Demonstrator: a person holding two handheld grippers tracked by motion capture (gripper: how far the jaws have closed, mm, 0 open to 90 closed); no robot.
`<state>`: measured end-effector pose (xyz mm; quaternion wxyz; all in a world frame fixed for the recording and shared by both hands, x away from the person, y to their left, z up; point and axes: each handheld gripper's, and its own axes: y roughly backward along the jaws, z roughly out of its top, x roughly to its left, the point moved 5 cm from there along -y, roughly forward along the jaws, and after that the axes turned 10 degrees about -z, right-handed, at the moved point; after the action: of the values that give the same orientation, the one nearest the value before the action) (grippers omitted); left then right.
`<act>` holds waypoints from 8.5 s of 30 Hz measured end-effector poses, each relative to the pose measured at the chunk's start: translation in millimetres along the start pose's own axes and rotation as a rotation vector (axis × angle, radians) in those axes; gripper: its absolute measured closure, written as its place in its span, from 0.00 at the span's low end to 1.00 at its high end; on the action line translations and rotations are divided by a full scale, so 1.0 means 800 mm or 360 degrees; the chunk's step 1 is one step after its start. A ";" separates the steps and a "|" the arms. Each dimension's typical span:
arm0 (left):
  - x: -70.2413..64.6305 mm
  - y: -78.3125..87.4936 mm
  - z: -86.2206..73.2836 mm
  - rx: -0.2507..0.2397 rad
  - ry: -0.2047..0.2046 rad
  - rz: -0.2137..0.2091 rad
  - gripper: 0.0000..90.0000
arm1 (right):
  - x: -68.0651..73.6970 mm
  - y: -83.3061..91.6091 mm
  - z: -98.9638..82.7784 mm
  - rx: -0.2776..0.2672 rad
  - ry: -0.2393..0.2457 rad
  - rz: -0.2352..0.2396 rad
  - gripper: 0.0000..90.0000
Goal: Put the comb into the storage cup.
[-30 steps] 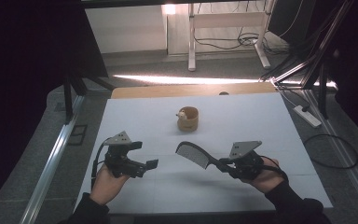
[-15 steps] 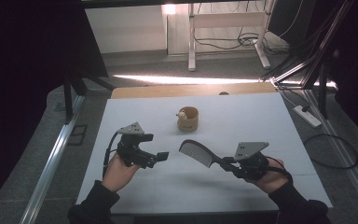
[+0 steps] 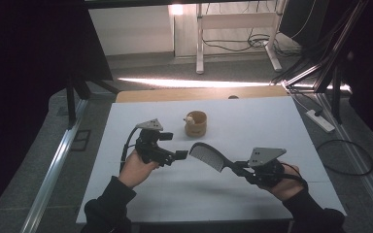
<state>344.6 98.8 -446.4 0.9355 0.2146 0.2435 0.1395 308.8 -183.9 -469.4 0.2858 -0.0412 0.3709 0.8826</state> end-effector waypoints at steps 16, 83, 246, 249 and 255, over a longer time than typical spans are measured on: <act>-0.002 -0.021 0.015 0.0005 0.0023 -0.0098 0.00 | 0.006 -0.001 0.005 -0.0062 0.0062 -0.0014 0.81; -0.015 -0.034 0.015 -0.0039 0.0532 -0.0665 0.93 | 0.021 -0.006 0.011 -0.0179 0.0206 -0.0044 0.79; 0.068 0.104 0.072 -0.0255 0.0420 -0.0063 0.93 | -0.024 0.090 -0.128 0.0336 -0.0737 -0.0437 0.00; 0.073 0.106 0.075 -0.0254 0.0430 -0.0046 0.93 | -0.024 0.090 -0.128 0.0335 -0.0724 -0.0443 0.00; 0.079 0.107 0.081 -0.0257 0.0434 -0.0013 0.93 | -0.024 0.090 -0.128 0.0331 -0.0732 -0.0447 0.00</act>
<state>418.2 175.0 -379.8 0.9086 0.1166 0.3571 0.1825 272.1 -303.2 -492.5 0.4846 0.1387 0.3756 0.7778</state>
